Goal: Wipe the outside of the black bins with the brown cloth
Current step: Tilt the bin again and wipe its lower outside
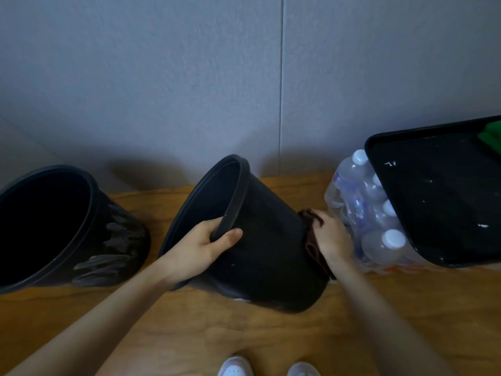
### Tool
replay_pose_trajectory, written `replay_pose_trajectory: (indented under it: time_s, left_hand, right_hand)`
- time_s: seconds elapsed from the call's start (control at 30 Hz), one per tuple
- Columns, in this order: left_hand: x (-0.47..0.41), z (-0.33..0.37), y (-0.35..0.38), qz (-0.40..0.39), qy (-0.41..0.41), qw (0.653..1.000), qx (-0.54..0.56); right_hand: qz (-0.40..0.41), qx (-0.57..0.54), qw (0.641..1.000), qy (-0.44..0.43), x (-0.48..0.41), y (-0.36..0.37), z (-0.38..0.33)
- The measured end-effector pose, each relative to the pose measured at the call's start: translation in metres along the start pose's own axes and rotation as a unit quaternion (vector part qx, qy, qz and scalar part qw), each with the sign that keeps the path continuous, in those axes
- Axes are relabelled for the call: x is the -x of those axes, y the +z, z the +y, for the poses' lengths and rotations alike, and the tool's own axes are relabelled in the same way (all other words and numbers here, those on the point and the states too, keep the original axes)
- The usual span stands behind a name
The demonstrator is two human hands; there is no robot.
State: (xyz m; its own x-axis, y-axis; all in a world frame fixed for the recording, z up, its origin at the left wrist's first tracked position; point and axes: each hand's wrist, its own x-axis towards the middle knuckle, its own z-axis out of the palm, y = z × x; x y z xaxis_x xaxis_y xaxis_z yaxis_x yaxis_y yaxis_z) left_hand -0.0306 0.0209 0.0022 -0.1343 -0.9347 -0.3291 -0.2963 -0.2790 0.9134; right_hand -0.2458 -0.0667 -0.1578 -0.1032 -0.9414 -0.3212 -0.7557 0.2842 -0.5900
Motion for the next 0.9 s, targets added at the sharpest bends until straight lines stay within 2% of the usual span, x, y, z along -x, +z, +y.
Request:
replay_pose_trajectory:
  time_s: [0.07,0.17,0.3,0.53,0.67,0.73,0.8,0.9]
  left_hand:
    - [-0.002,0.002,0.001,-0.018,0.005,1.0,-0.016]
    - [-0.002,0.002,-0.001,-0.028,0.003,0.999,-0.023]
    - [-0.001,-0.001,-0.005,-0.008,-0.015,1.0,-0.018]
    - [-0.009,0.002,-0.005,0.038,-0.037,0.997,-0.064]
    - [-0.013,0.002,-0.008,0.057,-0.059,0.995,-0.06]
    - [-0.014,-0.004,-0.013,0.092,-0.084,0.992,-0.036]
    - [-0.013,-0.006,-0.018,0.122,-0.098,0.988,-0.013]
    - [-0.014,-0.004,-0.015,0.114,-0.091,0.989,-0.019]
  right_hand:
    - [0.011,0.016,1.0,0.022,0.012,0.002,0.022]
    - [0.036,0.01,0.999,0.007,0.024,0.003,0.038]
    - [0.06,0.013,0.998,-0.031,0.03,-0.003,0.021]
    - [0.139,-0.048,0.969,-0.2,0.067,-0.01,-0.098]
    - [0.16,-0.038,0.952,-0.258,0.076,-0.004,-0.1]
    - [0.136,0.004,0.964,-0.229,0.068,-0.002,-0.071]
    - [0.109,0.039,0.981,-0.157,0.063,0.0,-0.035]
    - [0.114,0.084,0.986,-0.094,0.059,0.002,0.002]
